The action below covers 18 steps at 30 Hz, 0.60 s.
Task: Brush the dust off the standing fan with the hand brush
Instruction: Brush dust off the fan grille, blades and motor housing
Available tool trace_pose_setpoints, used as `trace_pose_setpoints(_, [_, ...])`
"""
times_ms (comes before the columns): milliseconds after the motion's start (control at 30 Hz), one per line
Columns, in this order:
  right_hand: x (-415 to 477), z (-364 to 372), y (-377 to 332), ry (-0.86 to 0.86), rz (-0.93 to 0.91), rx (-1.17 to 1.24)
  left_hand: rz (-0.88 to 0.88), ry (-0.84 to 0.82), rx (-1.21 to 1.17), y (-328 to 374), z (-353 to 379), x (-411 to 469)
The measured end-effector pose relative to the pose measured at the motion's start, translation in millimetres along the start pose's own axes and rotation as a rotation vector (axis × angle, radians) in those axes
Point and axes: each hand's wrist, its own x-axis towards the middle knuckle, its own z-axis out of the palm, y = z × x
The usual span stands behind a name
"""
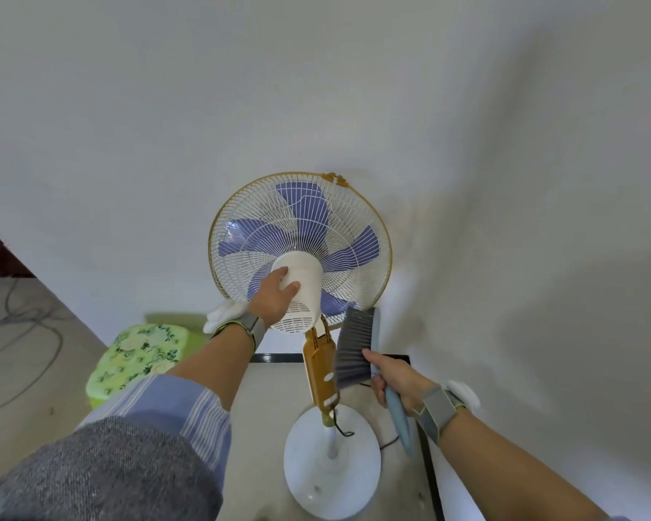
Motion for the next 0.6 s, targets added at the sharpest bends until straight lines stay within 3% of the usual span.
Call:
trace_pose_setpoints(167, [-10, -2, 5, -0.063, 0.090, 0.061, 0.001, 0.010, 0.008, -3, -3, 3])
trace_pose_setpoints(300, [-19, 0, 17, -0.144, 0.111, -0.081, 0.009, 0.015, 0.009, -1, 2, 1])
trace_pose_setpoints(467, [-20, -16, 29, 0.036, -0.080, -0.521, 0.017, 0.016, 0.018, 0, 1, -2])
trace_pose_setpoints(600, [-23, -15, 24, 0.092, -0.237, -0.311, 0.009, 0.008, 0.010, -3, -1, -5])
